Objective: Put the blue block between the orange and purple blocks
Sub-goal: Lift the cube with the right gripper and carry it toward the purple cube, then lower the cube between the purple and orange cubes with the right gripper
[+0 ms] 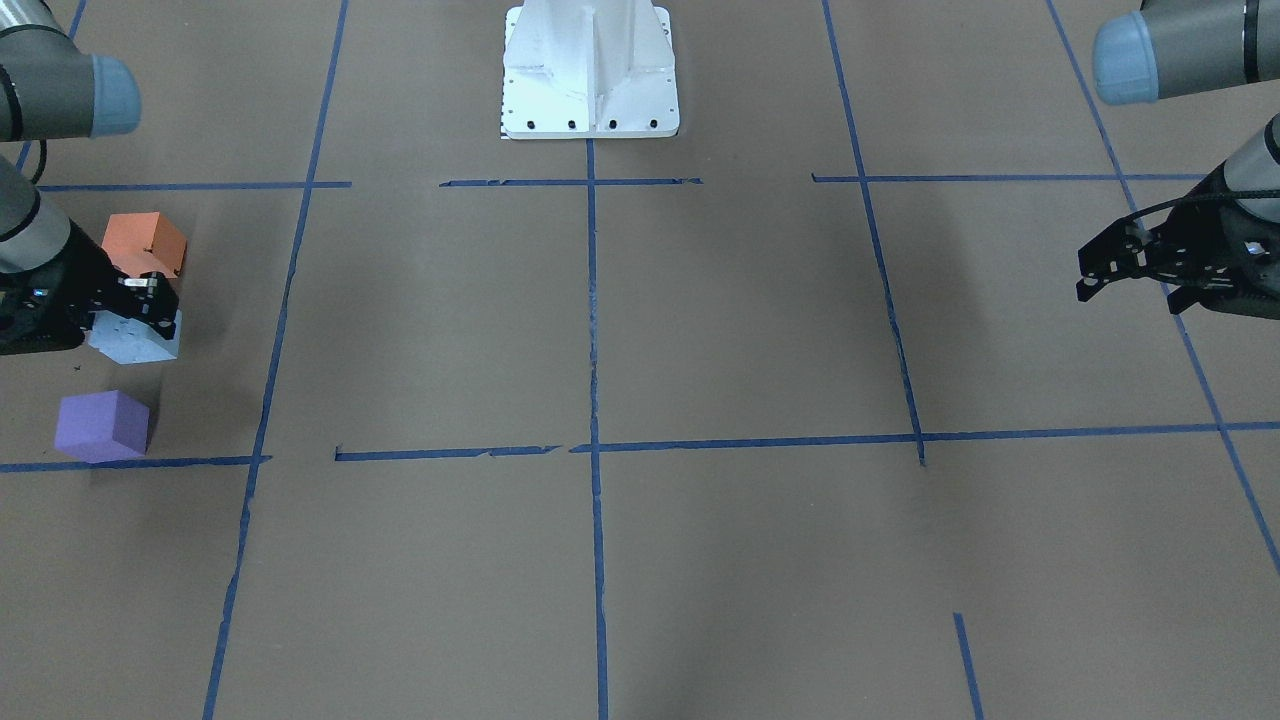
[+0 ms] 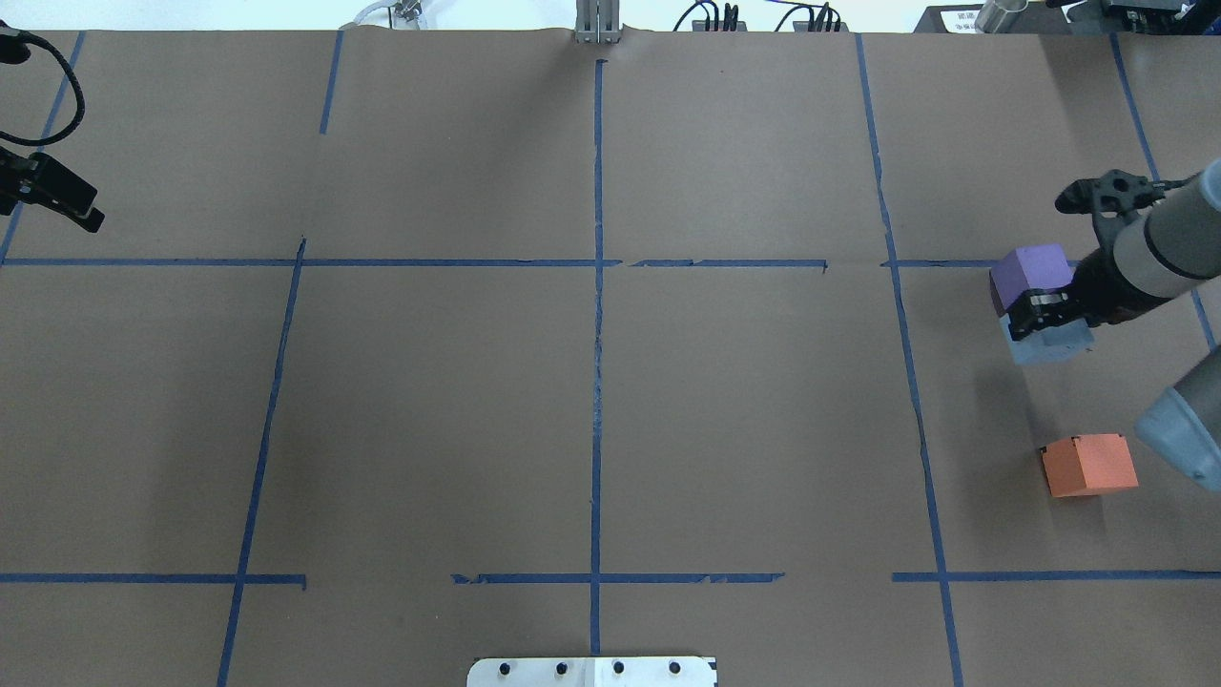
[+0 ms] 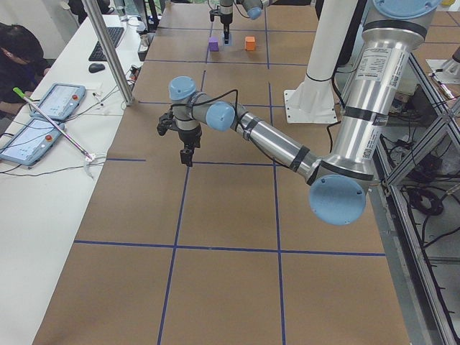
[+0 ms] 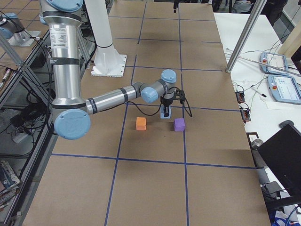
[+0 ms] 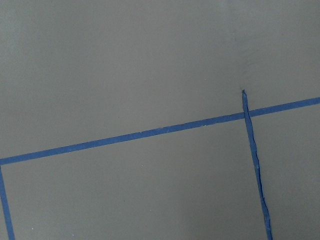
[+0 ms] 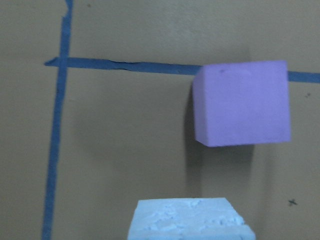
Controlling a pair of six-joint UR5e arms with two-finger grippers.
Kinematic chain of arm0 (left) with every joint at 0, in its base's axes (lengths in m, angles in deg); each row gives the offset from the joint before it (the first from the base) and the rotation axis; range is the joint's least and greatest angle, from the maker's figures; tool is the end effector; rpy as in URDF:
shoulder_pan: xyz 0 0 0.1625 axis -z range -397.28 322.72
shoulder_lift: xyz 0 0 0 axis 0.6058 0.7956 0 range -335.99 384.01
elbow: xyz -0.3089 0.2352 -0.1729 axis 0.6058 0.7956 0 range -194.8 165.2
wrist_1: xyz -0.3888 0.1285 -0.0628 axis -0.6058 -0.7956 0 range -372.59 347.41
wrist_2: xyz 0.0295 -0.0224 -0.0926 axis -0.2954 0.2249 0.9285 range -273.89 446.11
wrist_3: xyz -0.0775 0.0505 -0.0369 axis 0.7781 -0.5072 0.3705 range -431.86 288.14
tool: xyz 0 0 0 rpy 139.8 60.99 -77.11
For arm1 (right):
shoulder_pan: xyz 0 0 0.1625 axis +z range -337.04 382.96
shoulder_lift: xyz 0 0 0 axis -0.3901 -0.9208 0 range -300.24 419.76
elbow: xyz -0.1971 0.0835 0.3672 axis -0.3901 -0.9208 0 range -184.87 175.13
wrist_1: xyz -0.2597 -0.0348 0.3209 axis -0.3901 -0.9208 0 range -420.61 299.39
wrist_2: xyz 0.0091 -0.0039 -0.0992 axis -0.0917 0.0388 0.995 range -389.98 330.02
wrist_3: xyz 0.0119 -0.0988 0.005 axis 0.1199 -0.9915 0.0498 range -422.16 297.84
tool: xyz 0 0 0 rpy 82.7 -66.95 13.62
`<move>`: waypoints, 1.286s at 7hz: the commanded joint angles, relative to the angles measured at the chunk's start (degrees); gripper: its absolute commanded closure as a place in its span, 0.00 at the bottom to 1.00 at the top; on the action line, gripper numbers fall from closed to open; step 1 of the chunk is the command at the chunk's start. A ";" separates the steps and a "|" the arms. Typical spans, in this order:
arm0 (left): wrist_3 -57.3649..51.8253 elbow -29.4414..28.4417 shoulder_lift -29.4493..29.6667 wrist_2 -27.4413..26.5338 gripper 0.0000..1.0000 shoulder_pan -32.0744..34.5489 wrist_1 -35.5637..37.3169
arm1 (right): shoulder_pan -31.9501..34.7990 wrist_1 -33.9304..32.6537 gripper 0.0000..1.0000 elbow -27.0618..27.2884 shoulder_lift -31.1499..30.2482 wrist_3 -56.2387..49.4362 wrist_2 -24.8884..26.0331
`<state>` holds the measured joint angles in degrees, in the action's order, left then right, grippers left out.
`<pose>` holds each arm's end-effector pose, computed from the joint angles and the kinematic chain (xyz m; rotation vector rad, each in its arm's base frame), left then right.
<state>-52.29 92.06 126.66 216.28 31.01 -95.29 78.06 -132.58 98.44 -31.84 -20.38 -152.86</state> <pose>0.1413 -0.5417 0.4167 0.1038 0.7791 0.1712 -0.2212 -0.4556 0.5311 0.0478 -0.7521 -0.0346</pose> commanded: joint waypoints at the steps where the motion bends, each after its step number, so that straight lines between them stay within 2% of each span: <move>1: 0.03 0.01 0.00 0.00 0.00 0.00 0.00 | 0.18 7.70 0.98 -4.13 -3.76 0.58 -0.08; 2: 0.03 0.10 0.00 0.00 0.00 0.00 0.00 | 0.01 8.51 0.93 -4.86 -3.41 1.80 0.01; 3: 0.03 0.10 0.00 0.00 0.00 0.08 0.00 | 0.01 8.69 0.79 -5.04 -3.14 2.94 -0.07; 4: 0.03 0.10 0.00 0.00 0.00 0.00 0.00 | -0.17 8.69 0.52 -4.87 -3.14 2.87 -0.25; 5: 0.03 0.10 0.00 0.00 0.00 0.08 0.00 | -0.69 8.69 0.29 -4.87 -3.05 2.87 -0.25; 7: 0.03 0.10 0.00 0.00 0.00 0.08 0.00 | -0.96 8.69 0.00 -4.34 -2.96 2.69 -0.25; 9: 0.03 0.19 0.00 0.00 0.00 0.08 0.00 | 1.22 7.64 0.00 -0.75 -3.40 1.38 -1.65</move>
<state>-52.26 92.19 126.67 216.28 31.05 -95.29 77.74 -124.35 95.78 -34.89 -18.20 -153.54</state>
